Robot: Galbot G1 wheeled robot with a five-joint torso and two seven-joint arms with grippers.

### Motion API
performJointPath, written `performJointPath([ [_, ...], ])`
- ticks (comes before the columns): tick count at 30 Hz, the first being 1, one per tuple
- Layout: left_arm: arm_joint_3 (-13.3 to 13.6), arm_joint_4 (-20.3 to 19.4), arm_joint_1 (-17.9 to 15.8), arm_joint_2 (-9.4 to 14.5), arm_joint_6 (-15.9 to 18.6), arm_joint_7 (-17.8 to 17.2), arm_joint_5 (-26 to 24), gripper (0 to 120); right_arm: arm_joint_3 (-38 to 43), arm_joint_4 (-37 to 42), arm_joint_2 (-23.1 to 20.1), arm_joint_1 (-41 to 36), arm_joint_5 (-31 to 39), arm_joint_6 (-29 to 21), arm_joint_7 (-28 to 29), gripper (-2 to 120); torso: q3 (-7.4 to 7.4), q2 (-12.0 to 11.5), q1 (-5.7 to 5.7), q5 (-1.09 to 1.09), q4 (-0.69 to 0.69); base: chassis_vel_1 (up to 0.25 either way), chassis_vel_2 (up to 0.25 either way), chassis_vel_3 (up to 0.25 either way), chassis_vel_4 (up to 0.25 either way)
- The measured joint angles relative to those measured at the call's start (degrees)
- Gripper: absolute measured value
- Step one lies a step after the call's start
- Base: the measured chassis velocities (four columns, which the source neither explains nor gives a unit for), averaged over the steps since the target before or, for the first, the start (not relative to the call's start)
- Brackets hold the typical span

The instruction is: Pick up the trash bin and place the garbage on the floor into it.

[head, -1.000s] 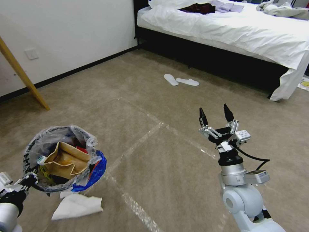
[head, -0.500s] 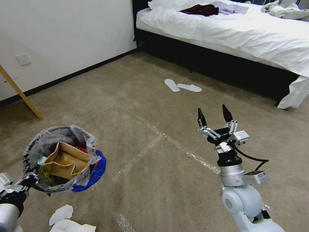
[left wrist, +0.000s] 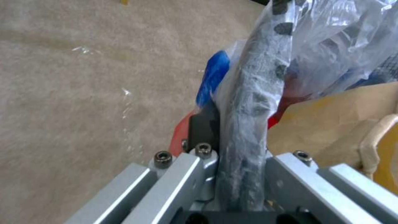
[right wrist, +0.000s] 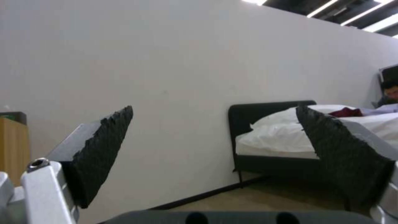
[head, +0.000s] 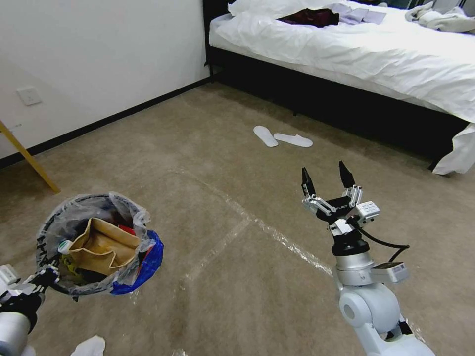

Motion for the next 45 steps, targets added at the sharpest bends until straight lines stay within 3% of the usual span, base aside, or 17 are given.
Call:
performJointPath([
  [27, -0.3, 1.42, -0.67, 0.39, -0.17, 0.04, -0.05, 1, -2.16, -1.95, 0.2, 1.93, -1.11, 0.02, 0.05, 100, 0.02, -0.01, 0.03, 0.0, 0.0, -0.3, 0.305, 0.294, -0.299],
  [34, -0.28, 1.43, -0.6, 0.43, -0.17, 0.05, -0.07, 1, -3.07, -1.69, 0.45, 1.63, -1.97, -0.3, 0.22, 100, 0.01, -0.01, 0.03, 0.0, 0.0, -0.15, 0.157, 0.174, -0.135],
  [45, -0.5, 1.26, -0.2, 0.39, -0.16, 0.05, -0.11, 1, -3.19, -2.14, 0.99, 1.59, -2.78, -0.37, 0.22, 100, -0.01, 0.0, -0.01, 0.0, 0.0, -0.005, 0.004, 0.001, -0.003],
])
